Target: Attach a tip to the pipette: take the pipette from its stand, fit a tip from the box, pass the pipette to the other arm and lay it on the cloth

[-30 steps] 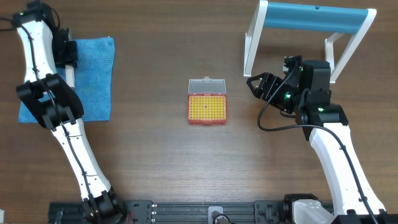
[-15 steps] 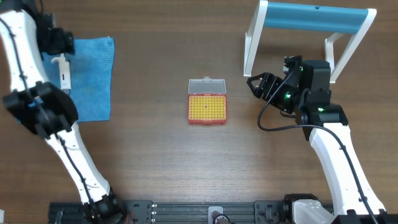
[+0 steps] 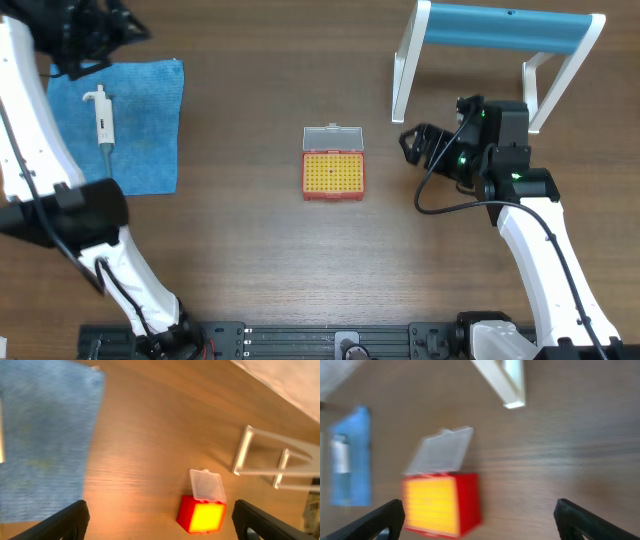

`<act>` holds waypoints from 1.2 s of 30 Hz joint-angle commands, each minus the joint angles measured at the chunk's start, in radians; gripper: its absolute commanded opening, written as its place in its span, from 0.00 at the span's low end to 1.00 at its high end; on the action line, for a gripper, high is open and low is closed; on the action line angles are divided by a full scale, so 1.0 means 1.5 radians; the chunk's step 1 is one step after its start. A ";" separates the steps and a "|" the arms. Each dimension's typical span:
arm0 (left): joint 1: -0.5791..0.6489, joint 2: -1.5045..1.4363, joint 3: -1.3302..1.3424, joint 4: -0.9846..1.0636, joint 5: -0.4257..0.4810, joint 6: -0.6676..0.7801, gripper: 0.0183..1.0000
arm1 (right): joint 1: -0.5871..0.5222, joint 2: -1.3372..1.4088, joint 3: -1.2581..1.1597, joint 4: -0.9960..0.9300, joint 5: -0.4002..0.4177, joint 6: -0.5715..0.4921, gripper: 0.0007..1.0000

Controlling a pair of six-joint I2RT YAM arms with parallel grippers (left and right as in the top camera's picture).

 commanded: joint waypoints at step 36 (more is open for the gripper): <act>-0.831 -0.636 -0.895 0.206 -0.722 -0.630 1.00 | -0.002 -0.832 -0.180 -0.363 0.200 -0.346 0.97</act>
